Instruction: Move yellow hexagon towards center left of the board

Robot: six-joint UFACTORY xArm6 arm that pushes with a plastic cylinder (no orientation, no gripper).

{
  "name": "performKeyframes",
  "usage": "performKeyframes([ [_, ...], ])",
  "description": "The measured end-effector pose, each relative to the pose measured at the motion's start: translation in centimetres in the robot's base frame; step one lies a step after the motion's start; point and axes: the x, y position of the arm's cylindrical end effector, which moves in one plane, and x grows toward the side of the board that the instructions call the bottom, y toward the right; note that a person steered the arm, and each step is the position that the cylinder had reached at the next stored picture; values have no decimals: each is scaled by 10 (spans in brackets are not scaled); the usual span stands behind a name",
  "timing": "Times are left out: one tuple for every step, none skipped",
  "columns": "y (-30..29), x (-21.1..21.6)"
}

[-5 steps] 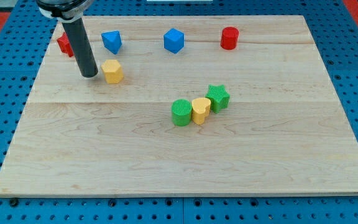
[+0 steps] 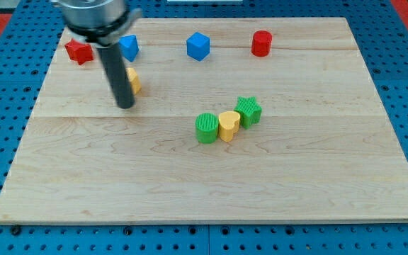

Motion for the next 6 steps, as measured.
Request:
performKeyframes([
  [60, -38],
  [57, -43],
  [15, -52],
  [-25, -58],
  [-41, -58],
  [-56, -52],
])
